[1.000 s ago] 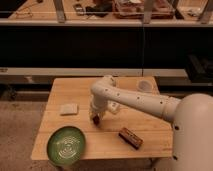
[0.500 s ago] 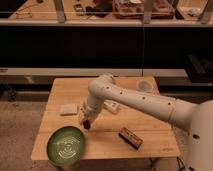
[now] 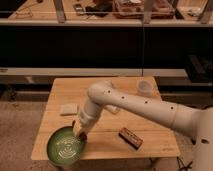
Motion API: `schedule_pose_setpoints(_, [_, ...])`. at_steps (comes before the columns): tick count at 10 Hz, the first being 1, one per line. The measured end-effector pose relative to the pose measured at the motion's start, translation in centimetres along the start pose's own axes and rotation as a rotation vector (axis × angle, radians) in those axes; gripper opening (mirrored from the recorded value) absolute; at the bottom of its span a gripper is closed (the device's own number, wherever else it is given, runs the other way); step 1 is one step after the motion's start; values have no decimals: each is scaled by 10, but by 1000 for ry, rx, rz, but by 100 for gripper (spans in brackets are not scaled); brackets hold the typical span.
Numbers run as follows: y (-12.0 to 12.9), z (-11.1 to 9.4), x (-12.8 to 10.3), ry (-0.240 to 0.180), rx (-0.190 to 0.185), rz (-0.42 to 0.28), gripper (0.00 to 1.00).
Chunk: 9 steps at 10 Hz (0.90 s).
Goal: Place the pepper in the ceramic bowl
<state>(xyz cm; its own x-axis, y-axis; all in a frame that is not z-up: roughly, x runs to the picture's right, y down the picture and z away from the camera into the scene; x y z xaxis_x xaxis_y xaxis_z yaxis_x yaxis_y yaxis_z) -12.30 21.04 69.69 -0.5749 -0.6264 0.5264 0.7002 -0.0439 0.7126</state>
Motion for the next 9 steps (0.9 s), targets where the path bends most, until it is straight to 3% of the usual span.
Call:
schedule_pose_setpoints(4, [-8, 23, 21, 14, -50, -51, 38])
schedule_pose_setpoints(6, [-12, 34, 26, 18, -58, -16, 54])
schedule_pose_setpoints(8, [-20, 42, 23, 8, -46, 18, 75])
schedule_pose_setpoints(9, [-24, 44, 21, 4, -36, 24, 80])
